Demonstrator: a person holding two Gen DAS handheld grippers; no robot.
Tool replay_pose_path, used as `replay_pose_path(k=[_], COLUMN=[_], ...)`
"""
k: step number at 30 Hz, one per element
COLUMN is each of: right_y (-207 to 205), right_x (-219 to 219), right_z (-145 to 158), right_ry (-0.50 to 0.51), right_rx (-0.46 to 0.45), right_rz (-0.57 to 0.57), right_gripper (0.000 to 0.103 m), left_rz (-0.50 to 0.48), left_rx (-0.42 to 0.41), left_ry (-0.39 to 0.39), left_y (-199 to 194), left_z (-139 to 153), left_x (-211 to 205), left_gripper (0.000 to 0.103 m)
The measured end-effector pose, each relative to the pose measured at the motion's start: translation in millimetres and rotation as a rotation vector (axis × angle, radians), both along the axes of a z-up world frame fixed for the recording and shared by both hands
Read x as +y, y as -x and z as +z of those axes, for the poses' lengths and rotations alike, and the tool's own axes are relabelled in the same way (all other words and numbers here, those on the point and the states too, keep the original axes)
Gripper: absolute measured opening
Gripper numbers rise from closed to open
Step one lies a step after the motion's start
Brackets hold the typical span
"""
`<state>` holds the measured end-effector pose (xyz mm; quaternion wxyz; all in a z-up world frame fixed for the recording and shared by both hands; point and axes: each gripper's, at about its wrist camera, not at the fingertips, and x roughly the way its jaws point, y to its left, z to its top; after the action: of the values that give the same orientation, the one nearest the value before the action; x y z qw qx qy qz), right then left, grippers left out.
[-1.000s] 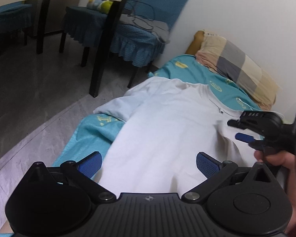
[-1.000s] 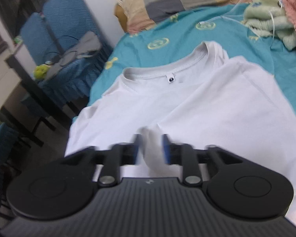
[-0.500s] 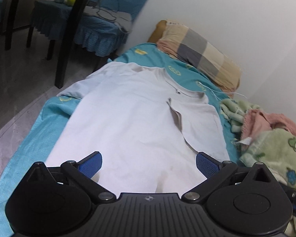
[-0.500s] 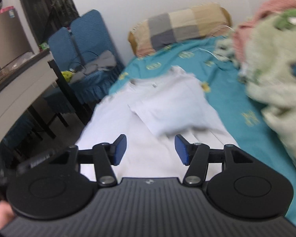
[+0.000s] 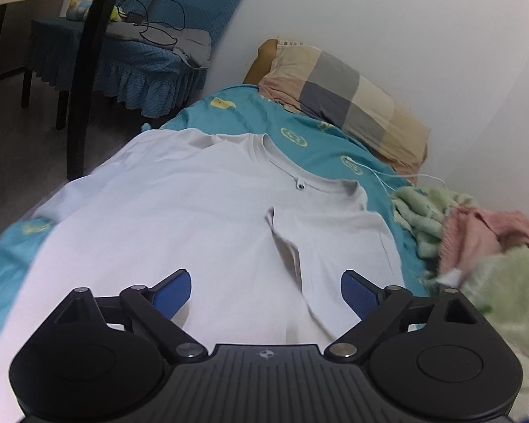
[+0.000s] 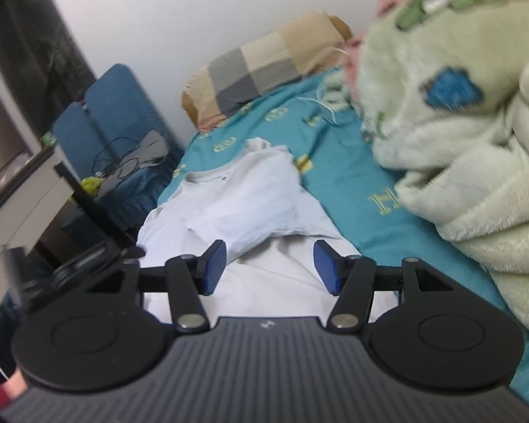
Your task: Fold clothes
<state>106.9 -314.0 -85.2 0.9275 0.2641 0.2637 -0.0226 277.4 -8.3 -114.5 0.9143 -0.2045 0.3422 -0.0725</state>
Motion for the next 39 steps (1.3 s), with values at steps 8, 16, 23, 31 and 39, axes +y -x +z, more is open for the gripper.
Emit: replay_pose_path(k=[8,16,23,31,39], right_y=[-23.9,-39.3,-35.5,-48.2,-47.9], right_x=[-24.5,-22.4,-23.8,-22.6,-21.9], right_z=[-24.9,-39.4,-36.8,-46.9,-45.3], right_ry=[-0.055,-0.076,-0.058,-0.031,-0.043], right_rx=[0.021,0.056,0.034,0.062,0.053], right_rz=[-0.054,-0.045,-0.065,-0.070,-0.060], right_gripper=[0.059,0.059,0.059,0.059,0.059], left_rz=[0.014,-0.033,0.034,0.058,0.054], left_rx=[0.013,-0.047,-0.041,0.092,0.103], left_ry=[-0.060,-0.110,-0.230,-0.177,0.031], left_y=[-107.6,-146.7,-189.5,-205.2,-136.0], left_z=[-48.4,-34.6,-3.5,-51.7,-21.6], left_x=[-43.5,-61.8,-75.5,-61.7,-17.1], left_gripper=[0.068,0.008,0.007,0.026,0.070])
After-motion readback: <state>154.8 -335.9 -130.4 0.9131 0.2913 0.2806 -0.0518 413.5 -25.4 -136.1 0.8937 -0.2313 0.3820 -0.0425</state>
